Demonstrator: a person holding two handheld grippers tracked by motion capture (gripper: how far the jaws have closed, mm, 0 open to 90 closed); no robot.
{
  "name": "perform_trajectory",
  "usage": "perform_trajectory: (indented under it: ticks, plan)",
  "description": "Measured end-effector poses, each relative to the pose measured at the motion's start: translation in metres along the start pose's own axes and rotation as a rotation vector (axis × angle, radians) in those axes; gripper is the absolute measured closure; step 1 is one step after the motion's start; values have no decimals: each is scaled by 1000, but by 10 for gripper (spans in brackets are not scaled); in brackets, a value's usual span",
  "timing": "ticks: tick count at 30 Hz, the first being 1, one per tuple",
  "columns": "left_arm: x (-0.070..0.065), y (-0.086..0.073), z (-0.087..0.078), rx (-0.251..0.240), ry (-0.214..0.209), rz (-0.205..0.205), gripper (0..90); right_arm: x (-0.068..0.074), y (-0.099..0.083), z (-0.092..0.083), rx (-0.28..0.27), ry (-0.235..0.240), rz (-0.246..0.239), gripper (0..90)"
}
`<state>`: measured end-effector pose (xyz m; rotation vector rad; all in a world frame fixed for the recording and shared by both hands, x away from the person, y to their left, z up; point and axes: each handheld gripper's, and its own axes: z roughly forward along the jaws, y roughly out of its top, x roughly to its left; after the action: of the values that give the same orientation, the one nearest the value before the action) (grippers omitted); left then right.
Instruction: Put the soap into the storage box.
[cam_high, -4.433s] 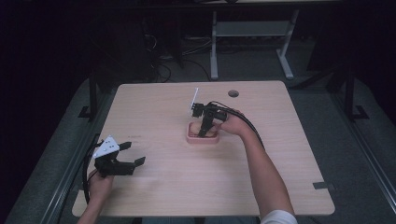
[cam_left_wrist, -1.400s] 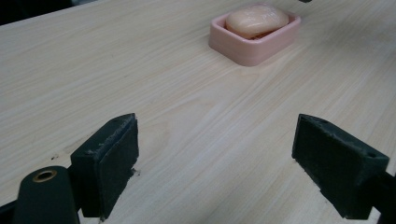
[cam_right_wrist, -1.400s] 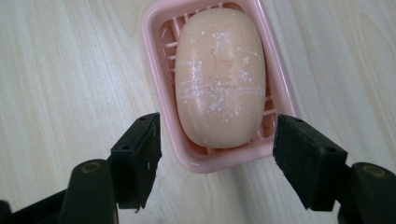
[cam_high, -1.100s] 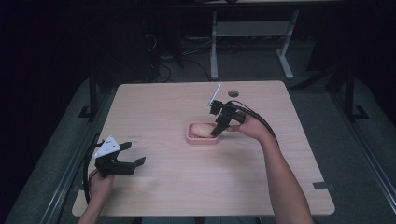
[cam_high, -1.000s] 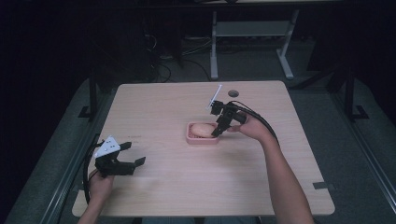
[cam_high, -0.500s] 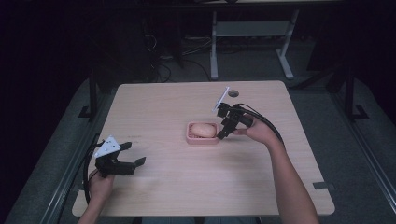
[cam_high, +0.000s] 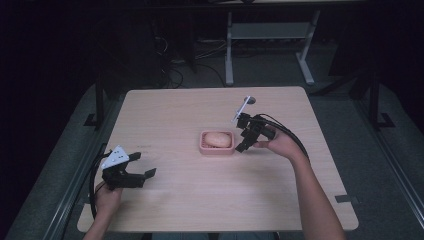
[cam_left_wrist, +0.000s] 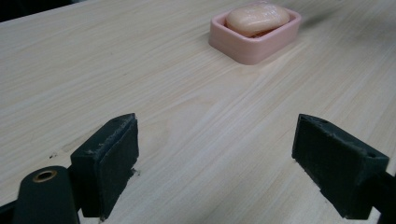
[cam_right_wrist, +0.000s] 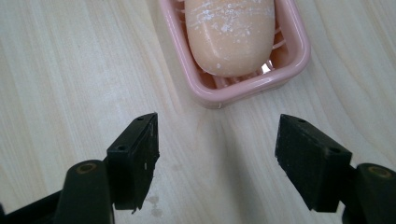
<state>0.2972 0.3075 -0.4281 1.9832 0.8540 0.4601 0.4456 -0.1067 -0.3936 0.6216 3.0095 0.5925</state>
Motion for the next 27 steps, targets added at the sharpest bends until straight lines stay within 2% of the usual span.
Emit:
perform_trajectory:
  ticks: [10,15,17,27]
  plan:
    - [0,0,0,1,0,1,143,7,-11,-1,-14,0,5,298]
    - [0,0,0,4,0,1,143,6,-16,1,6,8,13,287]
    - [0,0,0,3,0,1,143,7,-21,-1,-13,7,22,289]
    - [0,0,1,4,1,0,143,9,-37,-2,-32,9,47,287]
